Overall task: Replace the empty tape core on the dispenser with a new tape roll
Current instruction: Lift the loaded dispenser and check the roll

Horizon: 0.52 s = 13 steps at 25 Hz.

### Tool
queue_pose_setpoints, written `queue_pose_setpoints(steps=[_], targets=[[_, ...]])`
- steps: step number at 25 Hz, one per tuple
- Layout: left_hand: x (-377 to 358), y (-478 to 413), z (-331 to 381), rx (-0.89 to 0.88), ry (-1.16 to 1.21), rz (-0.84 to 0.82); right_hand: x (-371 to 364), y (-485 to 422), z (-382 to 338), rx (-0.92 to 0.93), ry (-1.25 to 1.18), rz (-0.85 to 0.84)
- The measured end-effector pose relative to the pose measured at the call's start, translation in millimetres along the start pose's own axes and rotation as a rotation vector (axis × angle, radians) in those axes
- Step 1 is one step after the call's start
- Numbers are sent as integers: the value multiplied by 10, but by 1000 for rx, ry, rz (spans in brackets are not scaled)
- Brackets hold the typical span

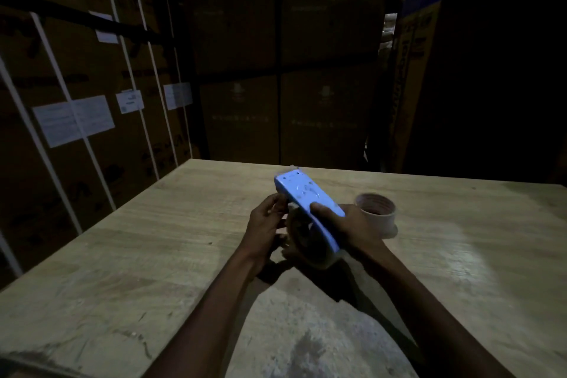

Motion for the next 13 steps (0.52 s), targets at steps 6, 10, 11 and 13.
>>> queue_pose_setpoints(steps=[6, 10, 11, 13], targets=[[119, -70, -22, -39, -69, 71, 84, 133, -230, 335, 319, 221], [122, -67, -19, -47, -90, 79, 113, 136, -193, 333, 268, 225], [122, -71, -21, -48, -94, 79, 113, 123, -165, 310, 237, 214], [108, -76, -19, -52, -88, 69, 106, 97, -113, 260, 160, 197]])
Point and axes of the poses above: each hand's wrist, its own y-axis away from the middle knuckle, its own x-axis out of the back of the hand, z = x × y, the point moved 8 cm from there along -y, towards the middle knuckle, and after that the axes turned 11 degrees about y, right-handed, at the moved point
